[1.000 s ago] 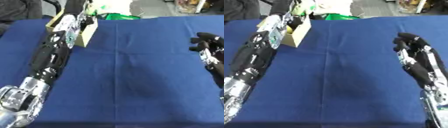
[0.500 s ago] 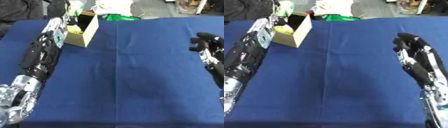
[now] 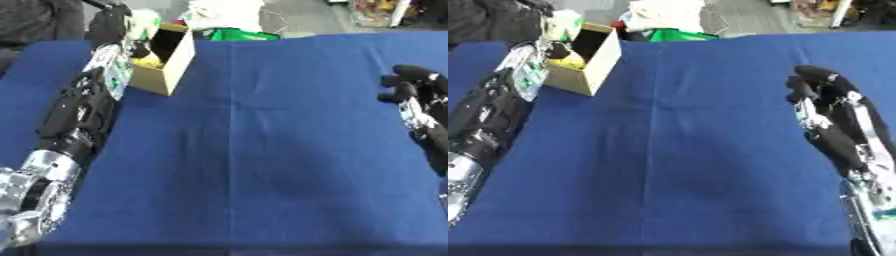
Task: Pick up objects on the table and place them in the box.
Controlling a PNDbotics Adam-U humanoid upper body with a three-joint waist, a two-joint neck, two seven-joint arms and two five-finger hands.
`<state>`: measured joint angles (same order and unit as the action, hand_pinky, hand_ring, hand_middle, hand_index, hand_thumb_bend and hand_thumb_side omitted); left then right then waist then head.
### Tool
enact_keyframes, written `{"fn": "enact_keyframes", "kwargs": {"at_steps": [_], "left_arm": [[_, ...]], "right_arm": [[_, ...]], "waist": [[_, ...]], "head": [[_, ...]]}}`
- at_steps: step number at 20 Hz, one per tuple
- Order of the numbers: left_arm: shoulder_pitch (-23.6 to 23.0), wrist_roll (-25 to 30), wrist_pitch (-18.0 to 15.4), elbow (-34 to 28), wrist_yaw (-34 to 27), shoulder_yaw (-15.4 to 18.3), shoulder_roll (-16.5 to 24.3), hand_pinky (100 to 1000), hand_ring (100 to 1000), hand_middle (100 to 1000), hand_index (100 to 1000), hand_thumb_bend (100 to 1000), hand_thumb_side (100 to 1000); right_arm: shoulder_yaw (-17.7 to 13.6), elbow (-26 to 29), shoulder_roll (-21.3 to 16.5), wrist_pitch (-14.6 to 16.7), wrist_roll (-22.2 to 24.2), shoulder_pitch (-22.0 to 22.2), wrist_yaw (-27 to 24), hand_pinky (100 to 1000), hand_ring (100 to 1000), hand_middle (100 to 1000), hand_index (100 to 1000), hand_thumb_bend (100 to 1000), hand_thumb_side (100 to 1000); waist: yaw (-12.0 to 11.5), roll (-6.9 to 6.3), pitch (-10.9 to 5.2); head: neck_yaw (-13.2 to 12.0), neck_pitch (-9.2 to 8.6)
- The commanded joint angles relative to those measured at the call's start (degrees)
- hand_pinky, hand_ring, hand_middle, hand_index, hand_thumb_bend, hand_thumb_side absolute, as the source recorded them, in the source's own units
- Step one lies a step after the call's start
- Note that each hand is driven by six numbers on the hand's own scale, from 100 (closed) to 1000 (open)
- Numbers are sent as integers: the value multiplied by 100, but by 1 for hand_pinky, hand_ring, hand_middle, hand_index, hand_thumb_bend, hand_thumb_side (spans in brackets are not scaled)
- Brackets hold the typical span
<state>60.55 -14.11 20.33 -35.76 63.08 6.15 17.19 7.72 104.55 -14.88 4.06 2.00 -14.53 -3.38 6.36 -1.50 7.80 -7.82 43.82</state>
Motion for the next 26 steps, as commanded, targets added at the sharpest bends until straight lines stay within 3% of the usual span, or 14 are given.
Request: {"fn": "enact_keyframes", "kwargs": {"at_steps": [1, 7, 12, 16, 19, 21, 26], "left_arm": [[144, 186, -40, -40, 78, -50, 178, 696, 693, 675, 852, 513, 306], [64, 503, -218, -446, 12, -24, 247, 675, 678, 651, 853, 512, 343], [-188, 619, -695, -1520, -617, -156, 373, 641, 654, 614, 845, 446, 348], [-590, 882, -1058, -2632, -1445, -364, 571, 628, 644, 599, 839, 410, 348], [-959, 1012, -1236, -3404, -2178, -422, 673, 613, 633, 581, 832, 326, 348], [-1274, 1053, -1406, -3925, -2794, -439, 704, 606, 629, 570, 828, 266, 363], [-1981, 1015, -1858, -4962, -4118, -500, 764, 593, 612, 549, 814, 216, 365]], "right_arm": [[-46, 50, -67, 13, 17, -41, 4, 735, 840, 635, 798, 100, 421], [-53, 48, -64, 14, 16, -37, 1, 735, 840, 635, 799, 100, 421], [-69, 53, -62, 18, 4, -43, 2, 736, 840, 635, 799, 100, 421], [-86, 55, -66, 21, -11, -58, 8, 736, 840, 635, 799, 100, 421], [-95, 64, -67, 24, -20, -69, 8, 736, 840, 635, 799, 100, 421], [-106, 67, -69, 24, -28, -70, 11, 736, 840, 636, 799, 100, 421], [-121, 82, -79, 28, -42, -92, 17, 736, 841, 636, 799, 100, 421]], "waist": [[4, 3, -86], [-14, 7, -99], [-32, 14, -87], [-57, 22, -66], [-75, 24, -52], [-89, 19, -41], [-99, 18, -5]], "head": [[11, 30], [17, 30], [33, 27], [46, 20], [33, 13], [41, 7], [82, -9]]}}
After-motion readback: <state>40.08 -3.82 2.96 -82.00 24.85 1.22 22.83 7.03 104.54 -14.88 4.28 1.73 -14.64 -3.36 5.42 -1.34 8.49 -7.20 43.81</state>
